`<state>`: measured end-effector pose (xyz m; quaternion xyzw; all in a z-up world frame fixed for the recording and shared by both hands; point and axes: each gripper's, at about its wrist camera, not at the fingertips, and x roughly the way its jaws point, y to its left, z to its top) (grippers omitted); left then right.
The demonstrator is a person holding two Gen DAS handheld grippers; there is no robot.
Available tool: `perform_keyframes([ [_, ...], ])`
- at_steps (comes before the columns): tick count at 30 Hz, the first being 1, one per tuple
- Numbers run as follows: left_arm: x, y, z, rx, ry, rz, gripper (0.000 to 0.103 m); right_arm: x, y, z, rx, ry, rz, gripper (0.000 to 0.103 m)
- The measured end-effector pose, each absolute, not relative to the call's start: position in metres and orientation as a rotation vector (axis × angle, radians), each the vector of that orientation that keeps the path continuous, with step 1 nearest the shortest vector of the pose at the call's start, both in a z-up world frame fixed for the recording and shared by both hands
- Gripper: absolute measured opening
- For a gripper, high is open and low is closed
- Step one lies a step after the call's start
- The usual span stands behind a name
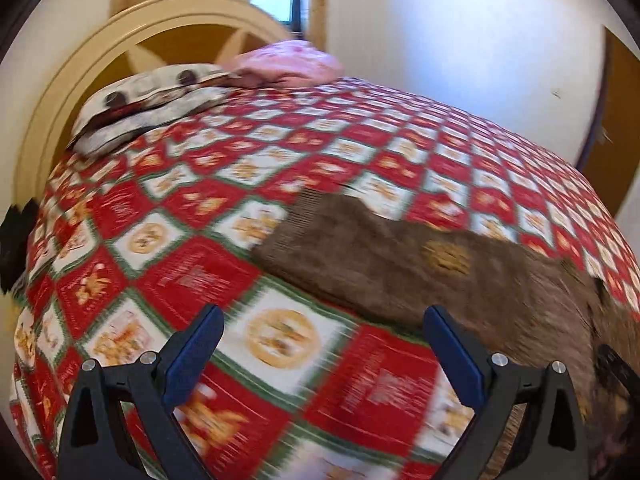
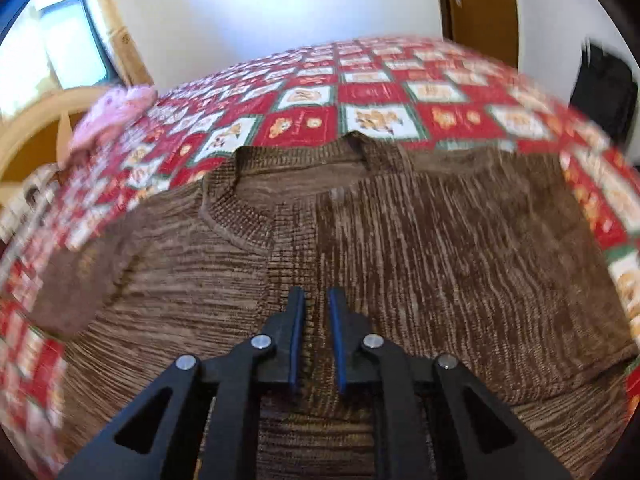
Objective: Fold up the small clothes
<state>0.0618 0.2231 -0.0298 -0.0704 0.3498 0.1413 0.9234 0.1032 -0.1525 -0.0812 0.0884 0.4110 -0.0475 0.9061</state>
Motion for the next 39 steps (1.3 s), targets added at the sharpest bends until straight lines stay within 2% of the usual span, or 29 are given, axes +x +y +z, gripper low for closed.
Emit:
perform_keyframes([
  [3,0.073,0.249,-0.033,-0.210,0.708,0.330,0.100,0.090,-0.153,-0.065,0.188,0.793,-0.080,0.020],
  [5,0.083,0.268,-0.040,-0.316,0.719,0.332,0.100,0.079,-0.144,-0.050,0.187,0.742,-0.082,0.035],
  [6,0.087,0.273,-0.042,-0.360,0.719,0.332,0.100,0.074,-0.138,-0.044,0.184,0.719,-0.078,0.049],
  [7,0.091,0.282,-0.048,-0.420,0.721,0.329,0.100,0.067,-0.131,-0.036,0.179,0.690,-0.069,0.057],
  [10,0.104,0.291,-0.060,-0.509,0.744,0.358,0.100,0.061,-0.115,-0.029,0.154,0.658,-0.035,0.057],
  [14,0.126,0.283,-0.072,-0.467,0.778,0.356,0.100,0.054,-0.102,-0.025,0.151,0.658,-0.008,0.057],
  [16,0.134,0.283,-0.080,-0.473,0.806,0.353,0.096,0.055,-0.100,-0.027,0.153,0.672,-0.006,0.057],
  [17,0.136,0.283,-0.082,-0.468,0.803,0.364,0.093,0.055,-0.100,-0.028,0.159,0.676,-0.005,0.057],
  [19,0.139,0.283,-0.082,-0.448,0.786,0.383,0.078,0.054,-0.101,-0.029,0.171,0.683,-0.010,0.057],
  [21,0.141,0.287,-0.083,-0.478,0.777,0.367,0.058,0.052,-0.103,-0.029,0.184,0.688,-0.021,0.057],
  [22,0.142,0.290,-0.084,-0.501,0.775,0.367,0.053,0.049,-0.103,-0.029,0.192,0.688,-0.024,0.057],
  [24,0.142,0.299,-0.087,-0.554,0.760,0.359,0.024,0.047,-0.106,-0.028,0.213,0.688,-0.028,0.057],
  [26,0.139,0.307,-0.092,-0.619,0.747,0.321,0.008,0.045,-0.107,-0.027,0.223,0.683,-0.031,0.057],
  [28,0.138,0.309,-0.094,-0.648,0.741,0.315,0.007,0.044,-0.106,-0.026,0.221,0.682,-0.036,0.057],
  [34,0.145,0.284,-0.075,-0.507,0.723,0.309,0.006,0.040,-0.111,-0.028,0.242,0.700,-0.044,0.057],
  [39,0.141,0.239,-0.028,-0.390,0.621,0.227,0.006,0.029,-0.130,-0.025,0.300,0.686,-0.079,0.057],
])
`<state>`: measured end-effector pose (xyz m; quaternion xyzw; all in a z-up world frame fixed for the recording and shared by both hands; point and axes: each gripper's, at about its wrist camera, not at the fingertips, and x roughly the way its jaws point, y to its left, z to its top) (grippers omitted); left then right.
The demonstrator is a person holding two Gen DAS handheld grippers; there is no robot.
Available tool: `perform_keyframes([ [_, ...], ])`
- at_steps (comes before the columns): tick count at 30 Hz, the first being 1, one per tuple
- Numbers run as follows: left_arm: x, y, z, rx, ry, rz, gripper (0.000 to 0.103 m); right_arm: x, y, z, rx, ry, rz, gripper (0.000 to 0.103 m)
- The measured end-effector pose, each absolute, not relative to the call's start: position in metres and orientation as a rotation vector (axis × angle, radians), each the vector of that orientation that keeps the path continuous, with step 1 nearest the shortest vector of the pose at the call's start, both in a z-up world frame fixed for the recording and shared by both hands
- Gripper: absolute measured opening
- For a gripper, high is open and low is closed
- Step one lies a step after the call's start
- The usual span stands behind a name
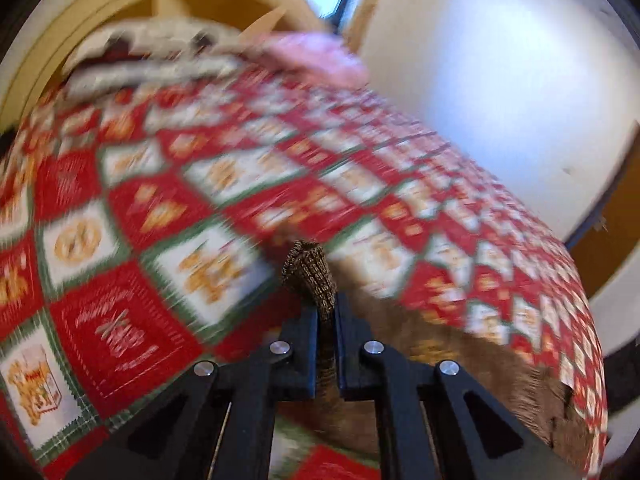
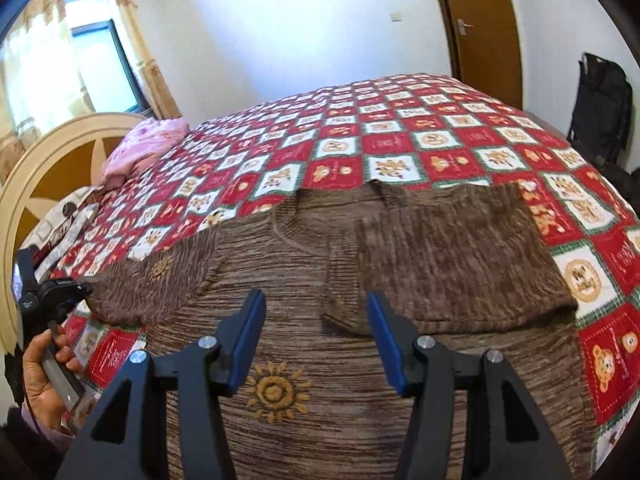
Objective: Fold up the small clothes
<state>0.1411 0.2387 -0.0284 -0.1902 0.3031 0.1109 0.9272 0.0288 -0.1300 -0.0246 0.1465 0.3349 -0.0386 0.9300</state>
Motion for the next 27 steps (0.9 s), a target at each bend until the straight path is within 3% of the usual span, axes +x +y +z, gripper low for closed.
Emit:
perform_keyframes([
  [7,0.119,0.074,0.028,-0.043,0.491,-0.090,0.006,0.017,-0.172,-0.026,0.400,0.673,-0.170,0.057],
  [14,0.086,-0.073,-0.025,0.233,0.559,-0.321,0.007,-0.001,-0.204,-0.030,0.467,0.678,-0.225,0.057],
  [21,0.058,-0.087,-0.062,0.201,0.747,-0.404,0.009,-0.009,-0.221,-0.039,0.507,0.709,-0.243,0.057],
  [27,0.015,-0.029,-0.057,0.145,0.769,-0.403,0.010,-0.007,-0.219,-0.034,0.505,0.711,-0.223,0.057],
])
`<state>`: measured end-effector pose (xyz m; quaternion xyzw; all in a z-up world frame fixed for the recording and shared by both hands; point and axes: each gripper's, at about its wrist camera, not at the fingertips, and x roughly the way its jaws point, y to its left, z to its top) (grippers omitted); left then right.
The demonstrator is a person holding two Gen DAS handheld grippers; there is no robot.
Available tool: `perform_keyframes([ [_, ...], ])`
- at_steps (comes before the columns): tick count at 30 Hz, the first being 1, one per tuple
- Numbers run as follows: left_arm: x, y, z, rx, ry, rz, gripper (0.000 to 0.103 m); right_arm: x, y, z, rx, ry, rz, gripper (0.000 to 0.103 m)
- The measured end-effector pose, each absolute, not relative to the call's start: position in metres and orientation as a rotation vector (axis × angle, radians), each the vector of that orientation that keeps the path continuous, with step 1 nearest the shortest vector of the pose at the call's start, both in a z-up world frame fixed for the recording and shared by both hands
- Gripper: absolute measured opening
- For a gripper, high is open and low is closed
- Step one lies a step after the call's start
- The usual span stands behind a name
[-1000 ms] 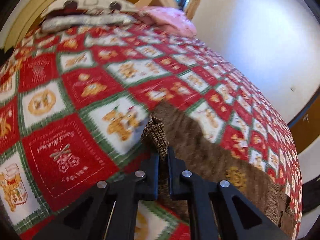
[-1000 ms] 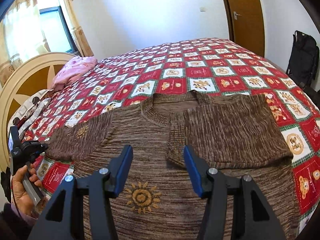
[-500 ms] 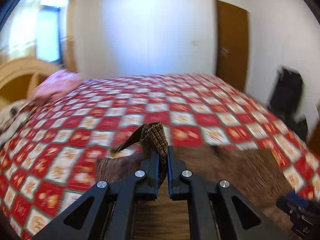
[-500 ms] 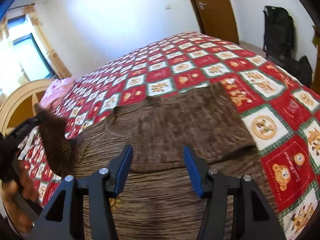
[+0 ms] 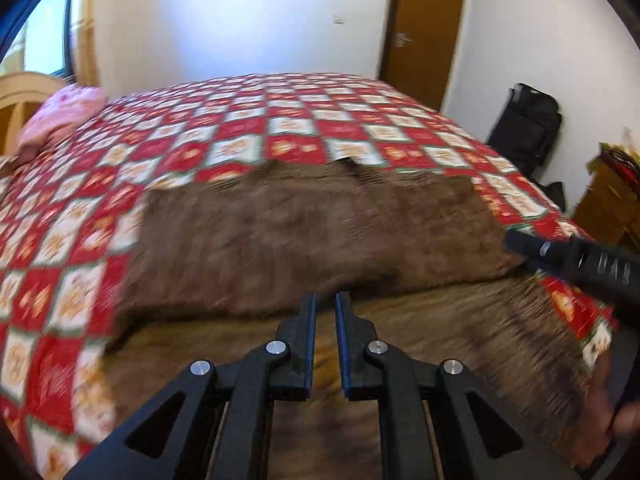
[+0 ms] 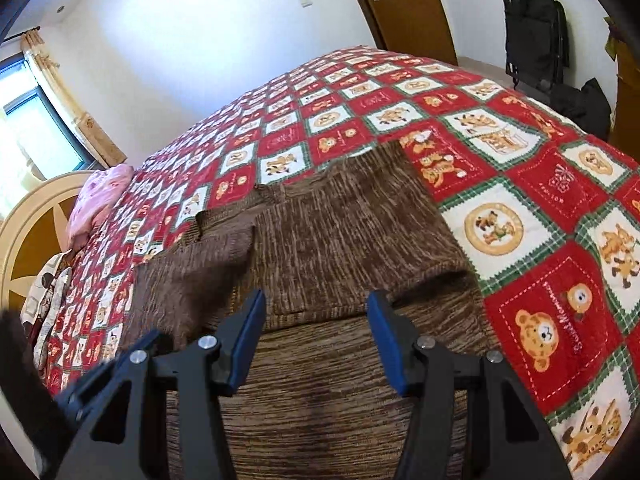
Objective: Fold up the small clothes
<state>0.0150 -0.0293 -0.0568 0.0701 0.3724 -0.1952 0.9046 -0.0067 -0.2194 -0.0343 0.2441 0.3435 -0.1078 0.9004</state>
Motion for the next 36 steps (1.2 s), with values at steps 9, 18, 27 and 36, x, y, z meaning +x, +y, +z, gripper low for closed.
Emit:
perform_keyframes([
  [9,0.034,0.038,-0.052,0.113,0.771,-0.154,0.010,0.027,-0.173,-0.035,0.418,0.774,-0.112,0.054],
  [18,0.089,0.054,-0.066,0.082,0.776,0.019,0.010,0.069,-0.128,-0.064,0.280,0.849,-0.035,0.034],
  [27,0.079,0.091,-0.080,0.073,0.886,0.018,0.010,0.050,-0.124,-0.073,0.230,0.925,-0.055,0.036],
  [36,-0.023,0.157,-0.023,0.115,0.716,-0.066,0.010,-0.030,-0.104,-0.014,0.229,0.788,0.039,0.058],
])
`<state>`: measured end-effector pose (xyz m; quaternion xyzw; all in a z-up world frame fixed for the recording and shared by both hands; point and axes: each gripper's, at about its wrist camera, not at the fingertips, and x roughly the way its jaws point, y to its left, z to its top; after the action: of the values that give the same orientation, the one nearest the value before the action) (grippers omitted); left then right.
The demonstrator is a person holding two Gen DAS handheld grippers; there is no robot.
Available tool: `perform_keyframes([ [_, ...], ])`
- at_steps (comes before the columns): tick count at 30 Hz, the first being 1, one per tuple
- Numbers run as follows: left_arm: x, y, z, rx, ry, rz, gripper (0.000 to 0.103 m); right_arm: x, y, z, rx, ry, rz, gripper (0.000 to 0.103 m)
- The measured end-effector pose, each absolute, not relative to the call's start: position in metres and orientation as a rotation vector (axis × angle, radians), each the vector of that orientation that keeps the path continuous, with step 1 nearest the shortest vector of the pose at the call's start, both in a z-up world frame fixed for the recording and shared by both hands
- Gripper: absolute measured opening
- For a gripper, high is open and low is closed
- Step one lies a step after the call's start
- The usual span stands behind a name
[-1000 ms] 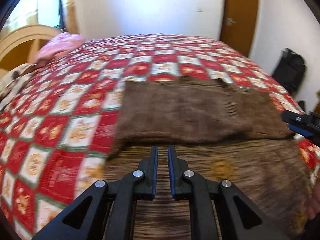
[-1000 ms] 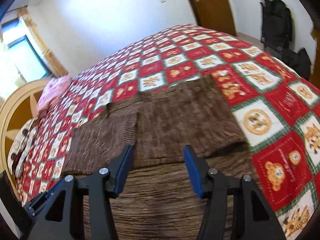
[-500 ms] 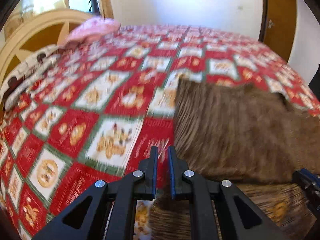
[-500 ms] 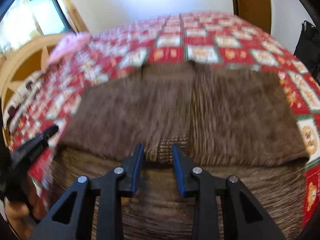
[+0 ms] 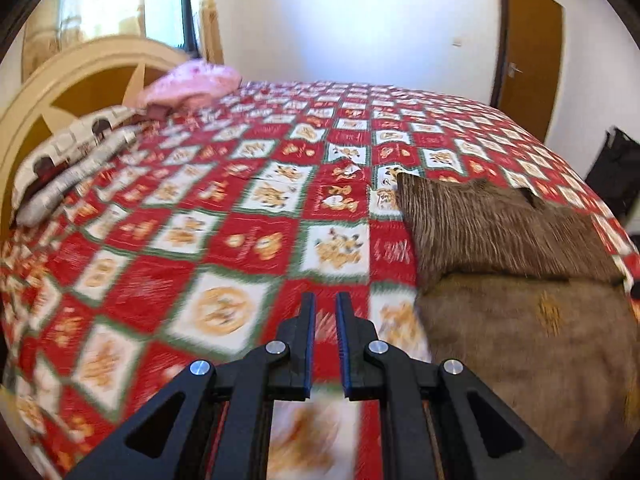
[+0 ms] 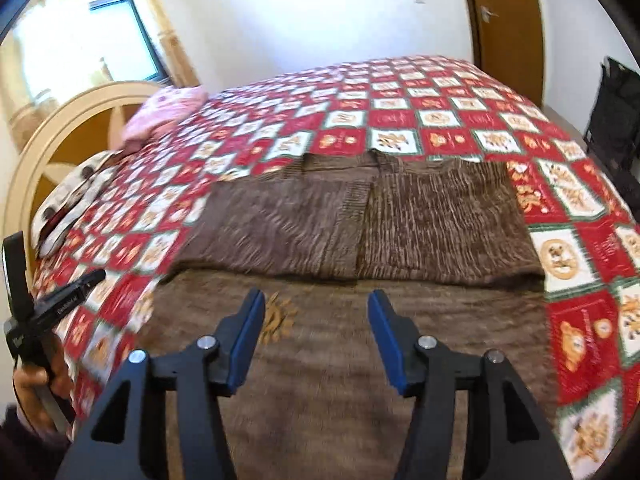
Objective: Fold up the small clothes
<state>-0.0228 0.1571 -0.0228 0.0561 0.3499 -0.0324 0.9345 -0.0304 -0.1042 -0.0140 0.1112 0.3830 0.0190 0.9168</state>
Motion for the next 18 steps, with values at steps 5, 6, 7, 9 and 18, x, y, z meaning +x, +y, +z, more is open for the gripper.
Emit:
perform_keyframes([
  [5,-0.081,0.176,-0.023,0.162,0.717,-0.113,0.064,-0.062,-0.058,-0.018,0.177,0.842,0.247,0.058],
  [6,-0.088,0.179,-0.025,0.158,0.713,-0.109,0.082,-0.068,-0.047,-0.021,0.158,0.853,0.284,0.058],
  [7,-0.099,0.181,-0.027,0.160,0.695,-0.099,0.083,-0.073,-0.034,-0.026,0.134,0.866,0.319,0.058],
  [9,-0.109,0.181,-0.031,0.172,0.696,-0.101,0.083,-0.082,-0.009,-0.035,0.083,0.888,0.369,0.058],
  [18,-0.142,0.187,-0.031,0.246,0.669,-0.061,0.083,-0.117,0.078,-0.056,-0.085,0.937,0.609,0.070],
])
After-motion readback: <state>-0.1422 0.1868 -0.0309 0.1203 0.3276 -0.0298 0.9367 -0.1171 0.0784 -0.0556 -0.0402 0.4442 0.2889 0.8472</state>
